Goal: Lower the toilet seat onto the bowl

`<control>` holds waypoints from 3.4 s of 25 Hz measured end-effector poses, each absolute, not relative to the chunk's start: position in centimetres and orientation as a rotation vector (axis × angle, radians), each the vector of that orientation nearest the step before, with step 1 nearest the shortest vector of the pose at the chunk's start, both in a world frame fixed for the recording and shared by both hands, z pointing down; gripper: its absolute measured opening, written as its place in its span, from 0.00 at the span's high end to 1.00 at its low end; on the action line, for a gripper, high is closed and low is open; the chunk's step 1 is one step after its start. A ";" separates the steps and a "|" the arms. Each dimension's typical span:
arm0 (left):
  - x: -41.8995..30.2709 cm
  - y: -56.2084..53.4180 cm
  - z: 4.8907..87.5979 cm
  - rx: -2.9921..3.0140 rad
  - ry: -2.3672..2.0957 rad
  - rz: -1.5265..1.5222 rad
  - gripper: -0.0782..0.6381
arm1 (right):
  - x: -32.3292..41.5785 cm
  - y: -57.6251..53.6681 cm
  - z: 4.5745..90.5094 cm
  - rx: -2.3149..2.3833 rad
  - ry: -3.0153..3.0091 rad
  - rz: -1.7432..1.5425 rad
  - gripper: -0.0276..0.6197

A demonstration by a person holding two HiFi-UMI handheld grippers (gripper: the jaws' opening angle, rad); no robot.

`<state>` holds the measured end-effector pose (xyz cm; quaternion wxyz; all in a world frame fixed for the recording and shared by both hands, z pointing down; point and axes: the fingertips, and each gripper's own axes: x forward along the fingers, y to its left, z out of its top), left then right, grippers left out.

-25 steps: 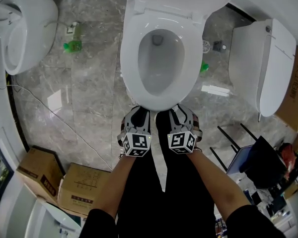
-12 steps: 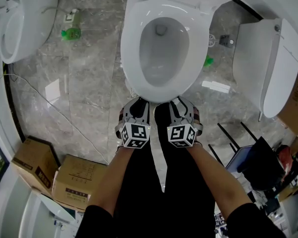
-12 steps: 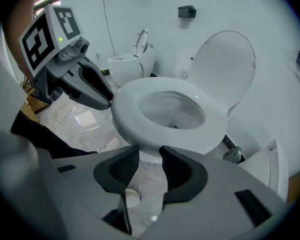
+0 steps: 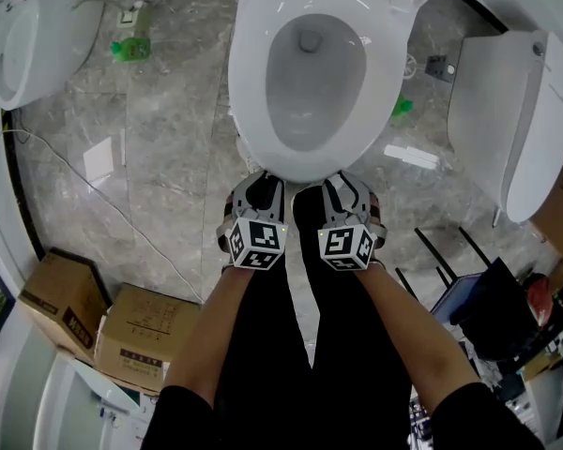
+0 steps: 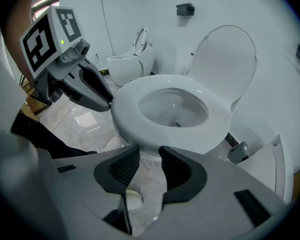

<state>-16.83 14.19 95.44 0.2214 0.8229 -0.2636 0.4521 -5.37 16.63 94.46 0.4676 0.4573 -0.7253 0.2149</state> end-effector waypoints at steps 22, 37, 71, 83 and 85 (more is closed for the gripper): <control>-16.9 14.5 99.3 2.190 -0.702 1.252 0.75 | -5.4 16.9 98.1 1.129 -1.751 0.590 0.73; -17.2 14.6 99.8 2.092 -0.747 1.158 0.75 | -5.4 16.7 98.1 1.141 -1.738 0.707 0.73; -6.5 8.2 49.5 2.418 -1.041 0.405 0.86 | 10.1 12.6 49.0 1.895 -2.042 0.769 0.82; -7.6 7.3 32.7 2.531 -1.037 0.216 0.87 | 8.0 13.9 31.0 2.062 -2.287 0.488 0.89; -8.3 6.8 30.6 2.569 -1.052 0.198 0.87 | 7.3 13.6 29.3 2.071 -2.306 0.460 0.89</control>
